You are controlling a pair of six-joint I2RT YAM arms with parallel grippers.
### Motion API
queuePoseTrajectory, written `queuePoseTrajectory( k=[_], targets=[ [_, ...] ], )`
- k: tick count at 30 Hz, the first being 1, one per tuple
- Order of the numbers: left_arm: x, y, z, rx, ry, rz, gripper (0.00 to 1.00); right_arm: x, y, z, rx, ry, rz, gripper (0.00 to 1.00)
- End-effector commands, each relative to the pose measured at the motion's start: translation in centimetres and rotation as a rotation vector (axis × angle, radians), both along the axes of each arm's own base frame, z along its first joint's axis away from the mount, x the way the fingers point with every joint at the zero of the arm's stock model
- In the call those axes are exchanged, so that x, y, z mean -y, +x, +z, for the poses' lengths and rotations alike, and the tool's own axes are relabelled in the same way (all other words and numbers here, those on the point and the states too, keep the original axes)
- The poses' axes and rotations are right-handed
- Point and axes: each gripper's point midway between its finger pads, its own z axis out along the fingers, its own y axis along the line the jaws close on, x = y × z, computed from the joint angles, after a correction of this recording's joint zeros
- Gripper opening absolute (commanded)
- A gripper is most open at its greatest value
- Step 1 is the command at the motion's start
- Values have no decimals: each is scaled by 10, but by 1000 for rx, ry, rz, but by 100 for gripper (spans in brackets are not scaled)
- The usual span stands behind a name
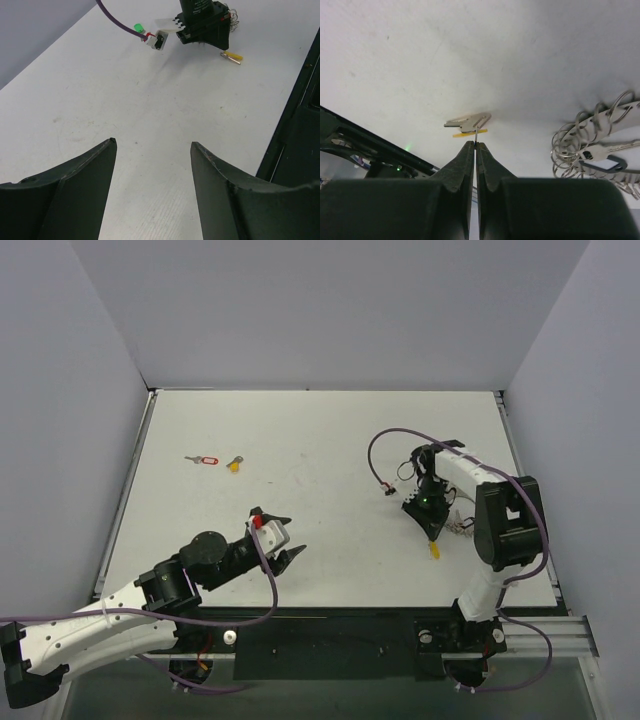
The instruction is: Put the keys on the keyring
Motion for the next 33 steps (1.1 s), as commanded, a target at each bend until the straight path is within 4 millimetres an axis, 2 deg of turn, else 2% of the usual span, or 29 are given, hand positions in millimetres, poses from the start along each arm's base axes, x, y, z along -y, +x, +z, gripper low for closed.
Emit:
queuePoseTrajectory(
  k=[1, 9, 23, 33],
  targets=[
    [-1, 3, 4, 22, 4, 5, 71, -2, 6, 5, -34, -48, -14, 0],
    [0, 3, 0, 17, 17, 0, 71, -16, 11, -4, -72, -38, -4, 0],
    [1, 3, -2, 12, 25, -3, 71, -20, 12, -9, -96, -46, -1, 0],
    [1, 3, -3, 11, 28, -6, 71, -23, 12, -8, -95, -32, -6, 10]
  ],
)
